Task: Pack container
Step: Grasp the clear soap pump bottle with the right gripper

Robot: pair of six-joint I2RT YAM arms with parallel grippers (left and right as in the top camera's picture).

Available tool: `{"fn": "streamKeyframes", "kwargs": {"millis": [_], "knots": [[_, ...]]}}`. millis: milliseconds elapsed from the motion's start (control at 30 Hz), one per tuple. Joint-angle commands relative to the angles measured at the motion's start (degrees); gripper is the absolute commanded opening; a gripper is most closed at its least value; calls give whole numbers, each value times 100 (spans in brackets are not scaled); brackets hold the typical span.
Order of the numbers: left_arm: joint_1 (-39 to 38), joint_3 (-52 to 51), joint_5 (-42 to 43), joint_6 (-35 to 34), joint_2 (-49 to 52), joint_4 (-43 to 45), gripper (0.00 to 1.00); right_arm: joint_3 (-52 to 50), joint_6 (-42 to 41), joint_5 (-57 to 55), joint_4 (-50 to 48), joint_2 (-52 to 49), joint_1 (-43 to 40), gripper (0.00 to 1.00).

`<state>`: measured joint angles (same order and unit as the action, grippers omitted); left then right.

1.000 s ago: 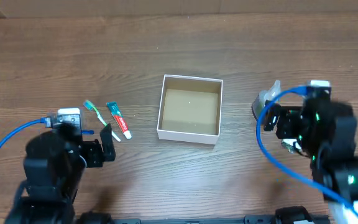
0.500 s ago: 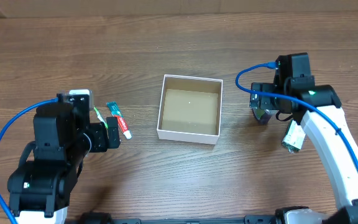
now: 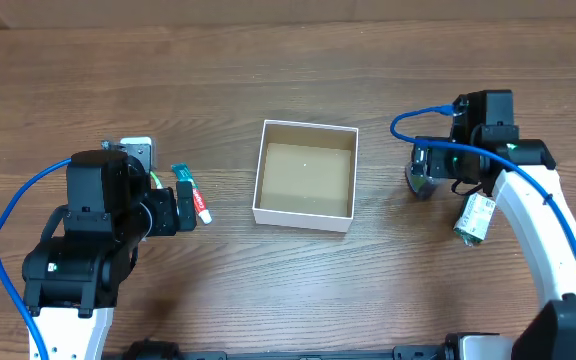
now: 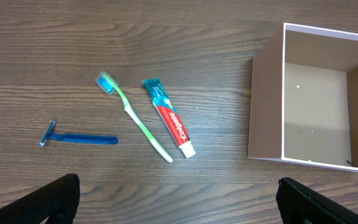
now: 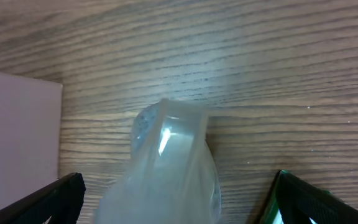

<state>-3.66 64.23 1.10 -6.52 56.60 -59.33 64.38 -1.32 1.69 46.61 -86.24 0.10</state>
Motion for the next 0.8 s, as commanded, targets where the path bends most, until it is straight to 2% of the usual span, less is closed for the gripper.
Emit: {"fn": "streamKeyframes", "kwargs": {"millis": [0, 133, 367, 500, 533, 567, 633, 700, 767], "knots": [[26, 114, 85, -81, 13, -4, 100, -31, 74, 61, -96, -354, 22, 100], [26, 114, 85, -81, 13, -4, 100, -31, 66, 66, -151, -507, 22, 94], [26, 114, 85, -81, 13, -4, 100, -31, 24, 103, -177, -509, 22, 61], [26, 114, 87, -81, 13, -7, 100, -31, 0, 103, -179, -509, 22, 57], [26, 114, 87, -81, 13, -7, 100, -31, 0, 103, -184, -509, 22, 53], [26, 114, 85, -79, 13, -9, 100, -31, 0, 103, -199, -509, 22, 49], [26, 114, 85, -79, 13, -26, 100, -26, 0, 103, -199, -507, 22, 26], [26, 114, 85, -81, 13, -24, 100, -20, -22, 101, -199, -507, 22, 11], [26, 114, 87, -79, 13, -26, 100, 59, -68, 101, -131, -498, 22, 6]]}}
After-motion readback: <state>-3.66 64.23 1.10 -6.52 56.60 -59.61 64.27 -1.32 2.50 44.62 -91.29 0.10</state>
